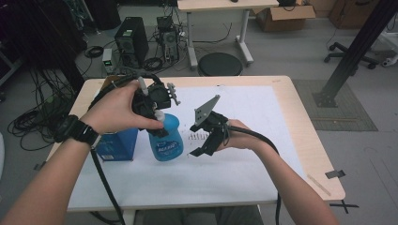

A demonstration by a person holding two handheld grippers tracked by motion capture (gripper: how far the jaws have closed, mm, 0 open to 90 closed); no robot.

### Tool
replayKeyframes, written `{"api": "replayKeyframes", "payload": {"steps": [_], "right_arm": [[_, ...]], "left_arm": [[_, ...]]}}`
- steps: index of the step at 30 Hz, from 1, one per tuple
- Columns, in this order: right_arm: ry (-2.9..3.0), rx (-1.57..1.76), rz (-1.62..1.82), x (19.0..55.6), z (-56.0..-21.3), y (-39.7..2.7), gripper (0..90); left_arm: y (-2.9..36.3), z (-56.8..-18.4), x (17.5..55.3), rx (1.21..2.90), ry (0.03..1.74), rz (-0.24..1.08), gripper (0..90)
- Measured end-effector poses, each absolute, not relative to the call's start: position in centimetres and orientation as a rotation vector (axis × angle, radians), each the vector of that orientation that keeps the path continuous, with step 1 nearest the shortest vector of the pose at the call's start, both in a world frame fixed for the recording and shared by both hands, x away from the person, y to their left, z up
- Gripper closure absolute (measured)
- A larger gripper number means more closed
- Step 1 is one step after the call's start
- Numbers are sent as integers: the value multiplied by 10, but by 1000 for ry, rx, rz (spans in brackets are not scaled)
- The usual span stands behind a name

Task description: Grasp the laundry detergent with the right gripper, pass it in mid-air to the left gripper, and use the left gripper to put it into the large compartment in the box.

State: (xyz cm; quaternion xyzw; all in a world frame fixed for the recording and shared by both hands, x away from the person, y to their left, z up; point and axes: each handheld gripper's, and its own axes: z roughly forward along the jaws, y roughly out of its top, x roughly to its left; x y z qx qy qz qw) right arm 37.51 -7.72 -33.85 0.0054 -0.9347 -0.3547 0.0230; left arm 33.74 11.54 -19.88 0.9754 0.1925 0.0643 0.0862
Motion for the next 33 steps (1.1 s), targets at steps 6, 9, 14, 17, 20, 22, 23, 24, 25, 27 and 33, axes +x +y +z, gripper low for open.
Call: {"api": "replayKeyframes", "payload": {"steps": [6,9,14,17,20,22,23,24,25,27,33], "right_arm": [[-3041,60,-889,375,-339,-93,70],[-3112,95,-757,376,-338,-107,70],[-3159,87,-634,375,-334,-124,70],[-3190,65,-585,376,-331,-136,72],[-3205,49,-547,377,-328,-149,73],[-3213,32,-528,377,-326,-156,73],[-3222,27,-517,378,-325,-161,72],[-3225,18,-508,378,-324,-164,71],[-3228,14,-496,378,-324,-169,72],[-3240,3,-482,379,-323,-176,74],[-3262,-53,-443,381,-319,-200,74]], "left_arm": [[124,-182,346,2870,767,240,380],[129,-172,350,2827,897,268,380],[142,-151,359,2710,1130,302,380],[153,-138,363,2627,1258,315,381],[162,-127,368,2556,1392,313,381],[169,-121,371,2500,1490,318,381],[172,-120,372,2477,1522,322,381],[177,-117,373,2446,1572,328,381],[182,-115,374,2423,1610,334,381],[190,-111,376,2385,1672,337,381],[221,-102,382,2229,1851,365,381]]}}
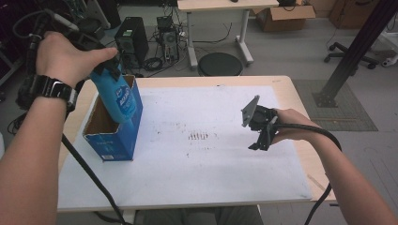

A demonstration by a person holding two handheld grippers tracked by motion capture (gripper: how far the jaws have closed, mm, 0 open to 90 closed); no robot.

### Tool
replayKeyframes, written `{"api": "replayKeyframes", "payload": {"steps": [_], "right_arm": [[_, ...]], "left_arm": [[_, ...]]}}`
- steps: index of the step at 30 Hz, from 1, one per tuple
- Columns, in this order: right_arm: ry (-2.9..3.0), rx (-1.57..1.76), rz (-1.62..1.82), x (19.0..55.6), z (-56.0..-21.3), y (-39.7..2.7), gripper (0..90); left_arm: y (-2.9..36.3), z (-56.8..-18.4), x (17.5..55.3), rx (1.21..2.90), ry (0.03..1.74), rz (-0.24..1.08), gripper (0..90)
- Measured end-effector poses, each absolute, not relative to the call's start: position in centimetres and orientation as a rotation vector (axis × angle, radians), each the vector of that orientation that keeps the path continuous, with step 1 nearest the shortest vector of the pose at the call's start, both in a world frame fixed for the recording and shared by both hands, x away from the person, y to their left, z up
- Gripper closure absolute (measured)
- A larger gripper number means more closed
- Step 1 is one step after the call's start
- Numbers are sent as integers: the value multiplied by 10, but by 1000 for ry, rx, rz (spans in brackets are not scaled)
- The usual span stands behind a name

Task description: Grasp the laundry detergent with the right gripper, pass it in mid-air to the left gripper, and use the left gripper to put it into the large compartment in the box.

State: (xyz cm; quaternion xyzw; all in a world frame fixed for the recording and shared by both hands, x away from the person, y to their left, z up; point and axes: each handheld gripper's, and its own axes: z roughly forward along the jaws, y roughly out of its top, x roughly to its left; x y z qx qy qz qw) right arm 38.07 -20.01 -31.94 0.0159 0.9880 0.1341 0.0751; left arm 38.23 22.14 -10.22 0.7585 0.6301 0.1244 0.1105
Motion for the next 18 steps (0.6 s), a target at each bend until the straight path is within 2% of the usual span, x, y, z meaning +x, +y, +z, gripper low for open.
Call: {"api": "replayKeyframes", "payload": {"steps": [11,18], "right_arm": [[2964,81,360,383,-318,-220,73],[2964,94,351,383,-319,-223,74]], "left_arm": [[249,-106,388,2127,1986,386,381],[256,-118,391,2128,2022,382,381]]}}
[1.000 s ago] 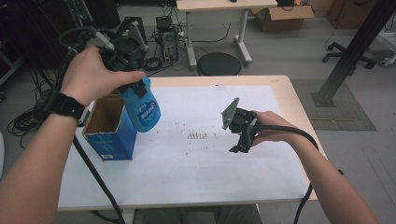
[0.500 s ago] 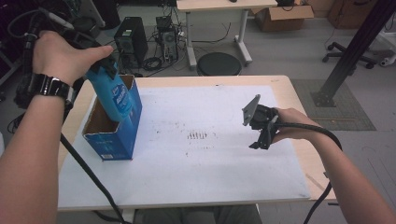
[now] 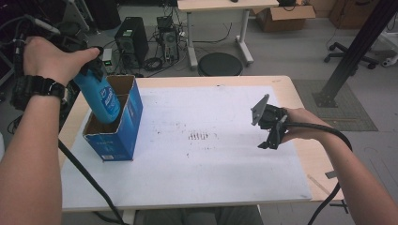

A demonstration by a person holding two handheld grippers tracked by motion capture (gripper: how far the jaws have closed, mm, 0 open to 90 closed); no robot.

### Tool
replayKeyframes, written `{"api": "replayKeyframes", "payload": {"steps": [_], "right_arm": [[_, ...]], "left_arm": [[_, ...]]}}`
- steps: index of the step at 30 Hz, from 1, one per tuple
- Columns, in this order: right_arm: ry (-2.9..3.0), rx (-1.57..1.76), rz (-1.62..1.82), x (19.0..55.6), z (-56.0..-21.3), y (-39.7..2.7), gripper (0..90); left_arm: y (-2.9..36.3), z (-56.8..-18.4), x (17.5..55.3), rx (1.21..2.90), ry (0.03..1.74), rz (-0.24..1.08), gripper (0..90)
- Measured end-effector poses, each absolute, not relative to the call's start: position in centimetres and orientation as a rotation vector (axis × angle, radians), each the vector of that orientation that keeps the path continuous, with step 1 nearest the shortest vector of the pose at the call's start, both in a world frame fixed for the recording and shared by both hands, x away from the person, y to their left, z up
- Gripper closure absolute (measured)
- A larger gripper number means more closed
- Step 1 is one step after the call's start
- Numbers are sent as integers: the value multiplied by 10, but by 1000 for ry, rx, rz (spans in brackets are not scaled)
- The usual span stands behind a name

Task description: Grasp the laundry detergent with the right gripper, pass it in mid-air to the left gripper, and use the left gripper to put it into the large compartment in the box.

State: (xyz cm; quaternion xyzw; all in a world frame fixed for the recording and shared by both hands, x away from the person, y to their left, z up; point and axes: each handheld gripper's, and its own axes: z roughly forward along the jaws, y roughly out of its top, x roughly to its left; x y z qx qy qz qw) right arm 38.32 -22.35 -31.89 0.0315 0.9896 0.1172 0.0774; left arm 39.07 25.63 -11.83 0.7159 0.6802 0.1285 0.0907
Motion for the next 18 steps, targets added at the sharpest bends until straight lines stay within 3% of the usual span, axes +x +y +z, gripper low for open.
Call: {"api": "replayKeyframes", "payload": {"steps": [18], "right_arm": [[2971,93,324,382,-324,-222,76]], "left_arm": [[267,-193,402,2175,2069,299,381]]}}
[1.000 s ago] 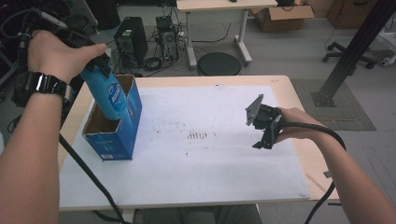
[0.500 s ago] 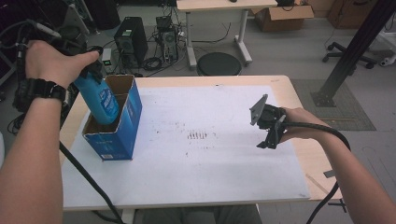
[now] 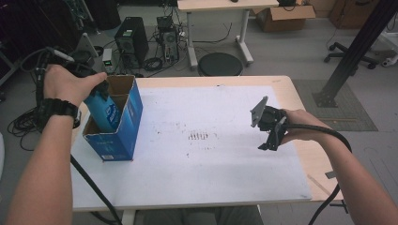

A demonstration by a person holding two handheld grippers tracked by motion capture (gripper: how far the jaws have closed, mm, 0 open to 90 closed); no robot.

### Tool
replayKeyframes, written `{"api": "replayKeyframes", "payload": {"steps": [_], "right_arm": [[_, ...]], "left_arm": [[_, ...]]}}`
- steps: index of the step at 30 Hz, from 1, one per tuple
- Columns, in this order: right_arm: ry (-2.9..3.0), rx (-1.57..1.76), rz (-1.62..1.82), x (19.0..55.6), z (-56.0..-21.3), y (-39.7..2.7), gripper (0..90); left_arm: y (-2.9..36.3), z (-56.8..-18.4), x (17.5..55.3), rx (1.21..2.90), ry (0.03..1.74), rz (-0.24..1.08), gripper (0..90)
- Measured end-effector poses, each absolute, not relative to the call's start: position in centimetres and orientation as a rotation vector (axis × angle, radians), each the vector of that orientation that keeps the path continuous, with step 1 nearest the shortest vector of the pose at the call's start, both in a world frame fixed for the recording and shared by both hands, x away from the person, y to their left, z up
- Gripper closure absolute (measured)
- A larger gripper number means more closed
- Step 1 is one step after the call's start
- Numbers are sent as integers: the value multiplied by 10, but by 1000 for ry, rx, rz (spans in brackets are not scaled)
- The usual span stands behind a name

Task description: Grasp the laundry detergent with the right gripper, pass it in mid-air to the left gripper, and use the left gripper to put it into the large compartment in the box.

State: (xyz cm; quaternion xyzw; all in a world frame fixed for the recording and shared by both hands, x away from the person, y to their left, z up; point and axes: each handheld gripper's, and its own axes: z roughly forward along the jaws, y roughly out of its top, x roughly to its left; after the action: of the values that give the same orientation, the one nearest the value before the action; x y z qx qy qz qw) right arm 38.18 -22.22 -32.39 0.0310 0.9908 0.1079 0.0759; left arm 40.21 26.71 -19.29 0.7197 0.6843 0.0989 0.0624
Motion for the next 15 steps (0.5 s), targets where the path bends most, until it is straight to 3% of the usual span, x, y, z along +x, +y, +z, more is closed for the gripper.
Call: {"api": "replayKeyframes", "payload": {"steps": [15], "right_arm": [[2980,92,315,382,-327,-222,78]], "left_arm": [[268,-241,410,2206,2091,239,381]]}}
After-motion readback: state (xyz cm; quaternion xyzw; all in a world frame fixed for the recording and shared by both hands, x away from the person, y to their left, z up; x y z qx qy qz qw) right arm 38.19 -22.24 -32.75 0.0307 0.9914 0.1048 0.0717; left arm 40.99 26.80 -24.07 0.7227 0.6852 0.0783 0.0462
